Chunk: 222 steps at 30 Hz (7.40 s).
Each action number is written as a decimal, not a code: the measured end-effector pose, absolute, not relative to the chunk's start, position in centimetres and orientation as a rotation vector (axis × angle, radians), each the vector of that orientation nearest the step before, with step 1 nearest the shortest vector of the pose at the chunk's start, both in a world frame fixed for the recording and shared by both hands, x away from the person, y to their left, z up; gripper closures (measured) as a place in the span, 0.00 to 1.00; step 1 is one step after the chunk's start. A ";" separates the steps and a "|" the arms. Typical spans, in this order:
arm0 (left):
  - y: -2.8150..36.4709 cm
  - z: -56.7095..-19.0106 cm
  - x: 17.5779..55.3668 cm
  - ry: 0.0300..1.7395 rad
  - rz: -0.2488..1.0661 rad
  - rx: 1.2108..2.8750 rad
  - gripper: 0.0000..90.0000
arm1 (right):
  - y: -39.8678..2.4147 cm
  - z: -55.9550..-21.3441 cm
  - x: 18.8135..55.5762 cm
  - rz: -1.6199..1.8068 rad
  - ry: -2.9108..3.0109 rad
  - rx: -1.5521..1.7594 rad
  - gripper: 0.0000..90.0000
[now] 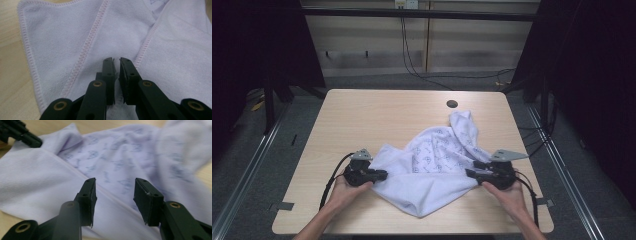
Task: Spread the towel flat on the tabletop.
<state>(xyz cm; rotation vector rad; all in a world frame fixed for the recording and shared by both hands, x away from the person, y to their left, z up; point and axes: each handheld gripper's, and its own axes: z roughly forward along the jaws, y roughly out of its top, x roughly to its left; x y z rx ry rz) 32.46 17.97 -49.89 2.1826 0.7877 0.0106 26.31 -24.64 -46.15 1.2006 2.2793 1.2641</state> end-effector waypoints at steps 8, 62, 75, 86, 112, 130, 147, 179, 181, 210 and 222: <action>17.1 -49.1 28.3 0.706 -0.080 2.179 0.88 | -17.1 -46.2 26.5 1.369 2.451 1.031 0.66; 20.3 -49.3 29.3 0.819 -0.064 2.139 0.76 | -27.5 -47.3 22.4 1.198 2.246 1.311 0.71; 21.5 -49.9 34.9 0.936 0.004 2.040 0.64 | -24.3 -49.3 31.2 1.095 2.362 1.288 0.65; 19.8 -50.4 34.2 0.835 -0.082 2.101 0.62 | -23.6 -50.2 31.3 1.124 2.392 1.294 0.80; 13.8 -47.2 34.0 0.675 -0.101 2.002 0.97 | -31.2 -42.7 27.6 1.336 2.116 1.322 0.98; 12.5 -50.2 33.1 0.683 -0.066 2.170 0.97 | -28.9 -50.1 30.5 1.109 2.283 1.416 0.98; 17.4 -49.4 38.1 0.908 0.062 1.987 0.98 | -23.3 -49.4 41.9 1.139 2.167 1.496 0.98; 22.9 -38.8 24.8 0.552 0.068 1.882 0.97 | -30.0 -35.6 20.3 1.560 2.079 1.031 0.98; 23.1 -41.1 23.4 0.548 -0.008 1.926 0.97 | -29.9 -38.1 18.5 1.512 2.141 1.061 0.98; 17.9 -49.1 34.5 0.750 -0.131 2.112 0.86 | -28.0 -47.0 28.8 1.164 2.277 1.271 0.59; 17.1 -50.3 34.9 0.768 -0.066 2.170 0.86 | -25.6 -49.1 33.2 1.088 2.311 1.319 0.97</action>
